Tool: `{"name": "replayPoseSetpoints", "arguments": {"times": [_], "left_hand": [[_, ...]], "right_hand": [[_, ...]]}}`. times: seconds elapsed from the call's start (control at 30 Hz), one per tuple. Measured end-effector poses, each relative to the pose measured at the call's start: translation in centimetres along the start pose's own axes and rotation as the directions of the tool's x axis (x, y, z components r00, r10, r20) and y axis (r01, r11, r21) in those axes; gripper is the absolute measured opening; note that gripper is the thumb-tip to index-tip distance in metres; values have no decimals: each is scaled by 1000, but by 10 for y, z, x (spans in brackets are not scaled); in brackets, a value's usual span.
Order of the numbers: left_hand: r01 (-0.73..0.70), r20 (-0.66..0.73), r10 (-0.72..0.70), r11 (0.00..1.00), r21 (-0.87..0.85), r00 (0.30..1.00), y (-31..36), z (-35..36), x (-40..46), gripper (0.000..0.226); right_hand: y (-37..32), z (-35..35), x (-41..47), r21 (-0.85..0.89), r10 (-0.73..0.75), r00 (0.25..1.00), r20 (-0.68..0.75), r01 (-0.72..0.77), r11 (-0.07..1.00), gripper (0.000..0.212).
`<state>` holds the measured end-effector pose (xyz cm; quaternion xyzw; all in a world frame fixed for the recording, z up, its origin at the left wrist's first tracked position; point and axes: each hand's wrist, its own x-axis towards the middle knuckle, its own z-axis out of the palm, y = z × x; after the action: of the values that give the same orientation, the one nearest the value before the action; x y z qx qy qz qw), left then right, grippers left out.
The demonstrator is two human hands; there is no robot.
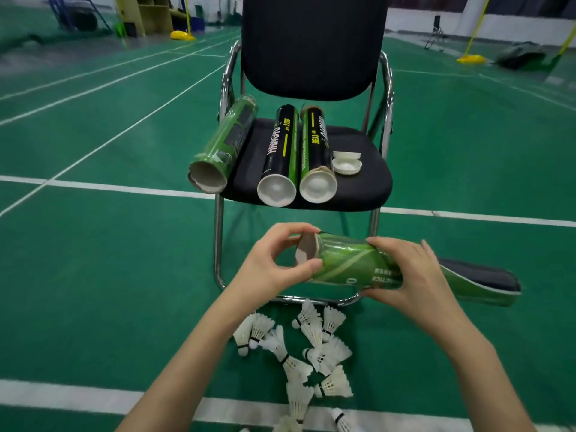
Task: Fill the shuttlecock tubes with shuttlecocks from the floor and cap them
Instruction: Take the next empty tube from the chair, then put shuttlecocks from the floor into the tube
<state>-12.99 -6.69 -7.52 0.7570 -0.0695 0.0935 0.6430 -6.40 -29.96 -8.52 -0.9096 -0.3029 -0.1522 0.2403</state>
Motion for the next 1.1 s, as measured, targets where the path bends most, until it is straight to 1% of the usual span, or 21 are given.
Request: {"name": "replayPoseSetpoints", "arguments": {"times": [0.1,0.2,0.4,0.53,0.7,0.8,0.93,1.03,1.1], "left_hand": [[49,-1,-49,998,33,999,-27,4,-4,37],[121,19,-122,991,49,992,-55,8,-8,39],[240,32,-240,971,18,970,-112,18,-14,43],[335,53,-334,942,-15,941,-148,26,-25,50],[442,55,-440,895,-51,896,-190,31,-41,45],[478,55,-475,877,-50,878,-208,33,-49,41],[501,41,-500,865,-18,865,-231,35,-59,46],[501,2,-501,865,-17,865,-243,37,-68,38],[497,-25,-499,866,-61,866,-248,39,-75,31]], "right_hand": [[11,28,-11,25,54,997,62,-56,998,78],[21,52,-21,41,106,985,137,-113,993,79],[38,97,-44,34,198,951,237,-212,977,79],[50,125,-62,-11,249,909,335,-261,965,80],[56,159,-81,-34,299,848,438,-317,948,81],[60,176,-94,-39,310,823,476,-333,942,82],[66,191,-109,-51,323,806,495,-345,937,80],[68,200,-119,-48,337,804,489,-361,931,79],[69,204,-123,-50,344,804,486,-367,929,79]]}}
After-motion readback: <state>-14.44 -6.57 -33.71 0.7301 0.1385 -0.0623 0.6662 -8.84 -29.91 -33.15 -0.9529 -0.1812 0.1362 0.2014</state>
